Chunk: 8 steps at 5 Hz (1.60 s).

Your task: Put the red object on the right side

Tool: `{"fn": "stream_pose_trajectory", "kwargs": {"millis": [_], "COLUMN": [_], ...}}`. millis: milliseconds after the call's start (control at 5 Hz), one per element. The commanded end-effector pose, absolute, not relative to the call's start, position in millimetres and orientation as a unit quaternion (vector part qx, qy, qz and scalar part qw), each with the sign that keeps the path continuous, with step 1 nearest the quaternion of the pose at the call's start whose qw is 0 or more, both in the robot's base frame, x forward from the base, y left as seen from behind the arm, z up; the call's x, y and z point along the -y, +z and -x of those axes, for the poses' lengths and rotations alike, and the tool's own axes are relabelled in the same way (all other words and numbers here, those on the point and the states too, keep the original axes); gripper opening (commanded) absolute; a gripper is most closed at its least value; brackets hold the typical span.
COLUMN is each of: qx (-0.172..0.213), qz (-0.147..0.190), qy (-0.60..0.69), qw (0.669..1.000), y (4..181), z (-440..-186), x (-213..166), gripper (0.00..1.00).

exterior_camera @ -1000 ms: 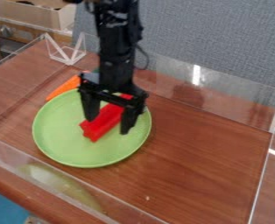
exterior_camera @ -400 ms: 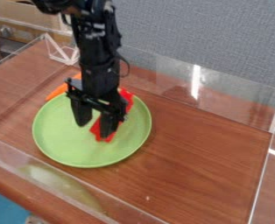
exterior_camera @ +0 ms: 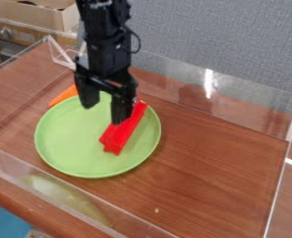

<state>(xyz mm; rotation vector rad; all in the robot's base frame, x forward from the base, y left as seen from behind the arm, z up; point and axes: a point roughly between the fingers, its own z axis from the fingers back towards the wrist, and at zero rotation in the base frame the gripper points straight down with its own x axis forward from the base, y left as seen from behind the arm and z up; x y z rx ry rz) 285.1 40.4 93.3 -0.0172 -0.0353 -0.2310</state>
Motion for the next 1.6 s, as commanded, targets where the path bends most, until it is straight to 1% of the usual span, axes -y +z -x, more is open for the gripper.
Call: {"fn": "stream_pose_trajectory", "kwargs": {"millis": [0, 400, 600, 1000, 1400], "qx": [0.036, 0.027, 0.026, 0.035, 0.043], "qz": [0.006, 0.013, 0.014, 0.007, 0.003], "qy": [-0.142, -0.146, -0.135, -0.112, -0.1], "qw": [0.989, 0.989, 0.99, 0.993, 0.994], "y": [103.0, 74.3, 61.8, 57.8, 52.5], "z": [-297, -299, -304, -312, -325], "x": [-46, -51, -56, -64, -48], "gripper": [1.0, 1.0, 1.0, 1.0, 1.0]}}
